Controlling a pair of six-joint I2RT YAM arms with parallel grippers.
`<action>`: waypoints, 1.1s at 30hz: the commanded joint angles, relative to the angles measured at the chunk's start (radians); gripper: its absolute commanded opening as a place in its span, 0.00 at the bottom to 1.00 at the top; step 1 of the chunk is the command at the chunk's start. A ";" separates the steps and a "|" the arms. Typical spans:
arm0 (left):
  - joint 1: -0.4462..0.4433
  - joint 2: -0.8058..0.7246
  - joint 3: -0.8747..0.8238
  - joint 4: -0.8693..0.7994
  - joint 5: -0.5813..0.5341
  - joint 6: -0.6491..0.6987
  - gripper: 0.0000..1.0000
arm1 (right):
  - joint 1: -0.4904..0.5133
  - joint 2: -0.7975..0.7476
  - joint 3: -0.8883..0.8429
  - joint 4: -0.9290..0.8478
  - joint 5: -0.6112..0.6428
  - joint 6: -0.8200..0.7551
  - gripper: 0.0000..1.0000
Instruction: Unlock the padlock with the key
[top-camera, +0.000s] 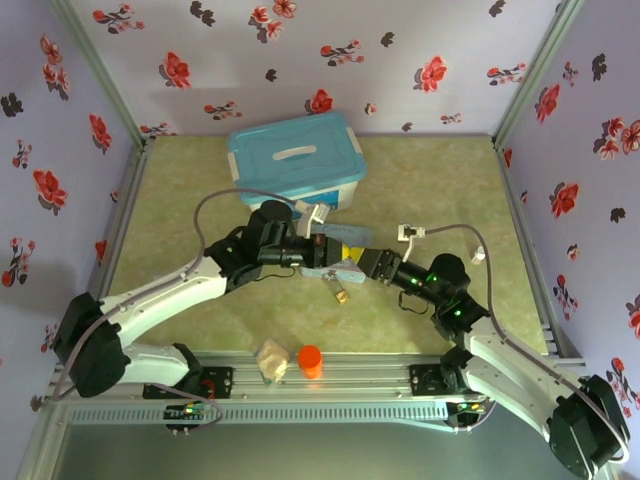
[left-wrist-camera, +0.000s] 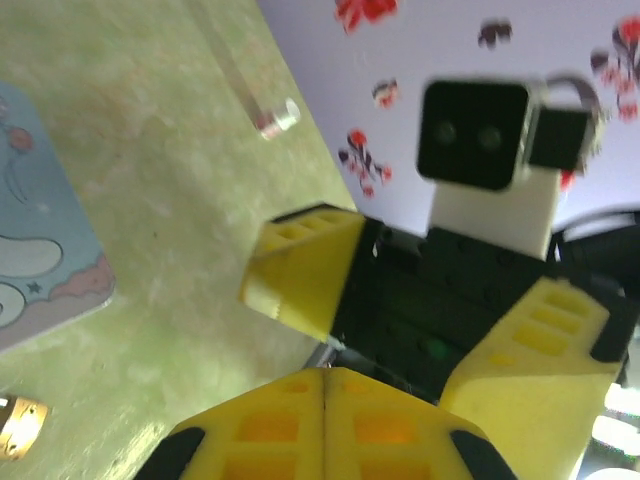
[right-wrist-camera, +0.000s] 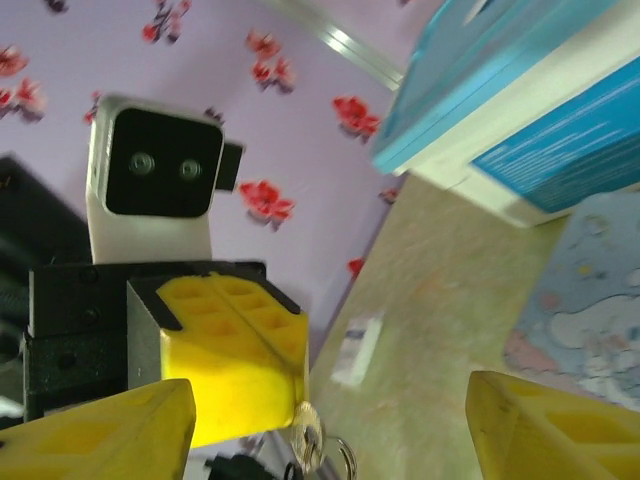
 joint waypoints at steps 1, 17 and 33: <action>0.039 -0.042 0.024 -0.148 0.154 0.174 0.00 | -0.007 0.017 0.006 0.135 -0.141 0.000 0.66; 0.082 -0.064 -0.029 0.074 0.263 0.032 0.00 | -0.010 0.095 0.003 0.276 -0.240 0.072 0.30; 0.085 -0.053 -0.033 0.086 0.266 0.021 0.00 | -0.008 0.130 -0.013 0.351 -0.259 0.113 0.01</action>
